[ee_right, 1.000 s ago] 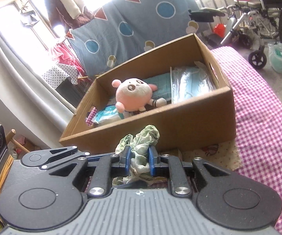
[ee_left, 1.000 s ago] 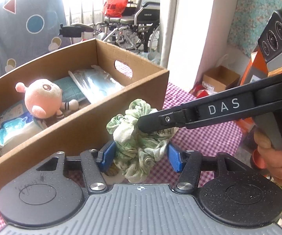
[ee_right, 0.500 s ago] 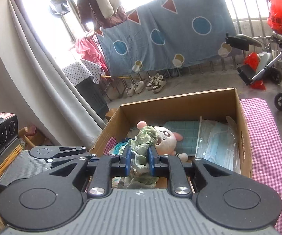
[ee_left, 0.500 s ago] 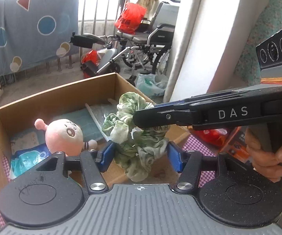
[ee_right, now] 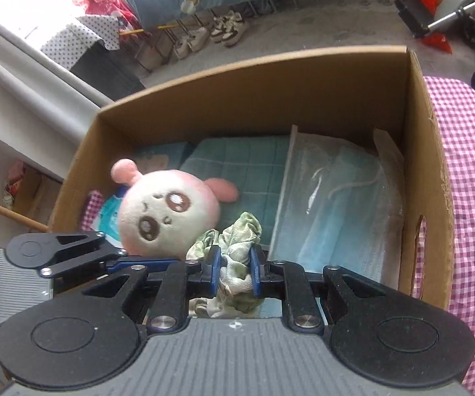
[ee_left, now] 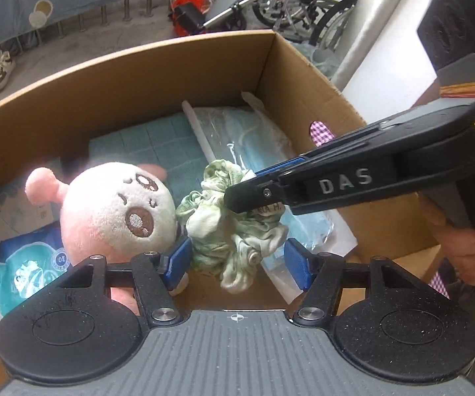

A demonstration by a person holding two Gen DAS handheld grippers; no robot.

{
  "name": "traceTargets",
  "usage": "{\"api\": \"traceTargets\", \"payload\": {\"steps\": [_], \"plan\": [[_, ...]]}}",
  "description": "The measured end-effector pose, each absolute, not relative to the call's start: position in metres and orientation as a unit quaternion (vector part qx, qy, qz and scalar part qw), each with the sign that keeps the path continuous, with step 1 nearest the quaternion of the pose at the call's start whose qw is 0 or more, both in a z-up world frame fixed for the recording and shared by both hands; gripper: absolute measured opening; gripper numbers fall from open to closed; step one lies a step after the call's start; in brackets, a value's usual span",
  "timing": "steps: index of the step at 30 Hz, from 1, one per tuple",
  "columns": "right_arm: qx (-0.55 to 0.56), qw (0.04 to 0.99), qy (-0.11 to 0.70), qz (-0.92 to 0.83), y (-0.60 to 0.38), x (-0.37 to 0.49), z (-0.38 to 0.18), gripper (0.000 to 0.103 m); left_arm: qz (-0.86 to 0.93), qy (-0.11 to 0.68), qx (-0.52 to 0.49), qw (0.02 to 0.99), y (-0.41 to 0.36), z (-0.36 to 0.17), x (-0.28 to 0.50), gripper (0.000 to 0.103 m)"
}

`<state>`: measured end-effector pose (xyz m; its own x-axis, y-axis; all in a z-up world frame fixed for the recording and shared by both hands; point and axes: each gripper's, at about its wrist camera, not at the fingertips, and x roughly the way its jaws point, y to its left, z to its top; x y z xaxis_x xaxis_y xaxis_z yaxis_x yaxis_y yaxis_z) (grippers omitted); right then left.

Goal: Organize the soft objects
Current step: 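Lift the scrunchie with the right gripper and lower it into the box, then open the right gripper to drop the scrunchie beside the plush toy, then move the right gripper down to the small gold-wrapped box on the table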

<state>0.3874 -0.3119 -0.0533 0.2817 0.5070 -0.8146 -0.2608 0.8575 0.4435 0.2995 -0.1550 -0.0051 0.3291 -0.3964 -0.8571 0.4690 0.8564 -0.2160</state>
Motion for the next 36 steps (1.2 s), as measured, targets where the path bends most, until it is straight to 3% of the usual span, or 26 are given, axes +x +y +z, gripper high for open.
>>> {"api": "traceTargets", "payload": {"steps": [3,8,13,15,17,18,28,36], "plan": [[0.102,0.78,0.57,0.237,-0.308,0.393,-0.072,0.02,-0.265,0.529,0.036,0.806,-0.154,-0.014,0.304,0.073],[0.092,0.785,0.562,0.244,-0.303,0.393,-0.071,0.021,-0.271,0.516,0.043,0.812,-0.144,-0.007,0.298,0.076],[0.041,0.803,0.548,0.232,-0.293,0.404,-0.066,0.024,-0.262,0.489,0.044,0.831,-0.131,0.011,0.283,0.087],[0.044,0.802,0.552,0.225,-0.293,0.405,-0.065,0.041,-0.258,0.474,0.049,0.841,-0.126,0.02,0.274,0.093],[0.04,0.816,0.534,0.218,-0.294,0.401,-0.057,0.066,-0.255,0.458,0.05,0.85,-0.121,0.031,0.264,0.097],[0.038,0.823,0.524,0.216,-0.295,0.398,-0.052,0.07,-0.253,0.451,0.049,0.854,-0.118,0.036,0.259,0.098],[0.108,0.873,0.425,0.213,-0.324,0.329,0.025,0.073,-0.247,0.352,0.022,0.902,-0.075,0.085,0.192,0.103],[0.166,0.906,0.322,0.221,-0.357,0.211,0.072,0.087,-0.265,0.333,0.006,0.905,-0.043,0.081,0.138,0.103]]}}
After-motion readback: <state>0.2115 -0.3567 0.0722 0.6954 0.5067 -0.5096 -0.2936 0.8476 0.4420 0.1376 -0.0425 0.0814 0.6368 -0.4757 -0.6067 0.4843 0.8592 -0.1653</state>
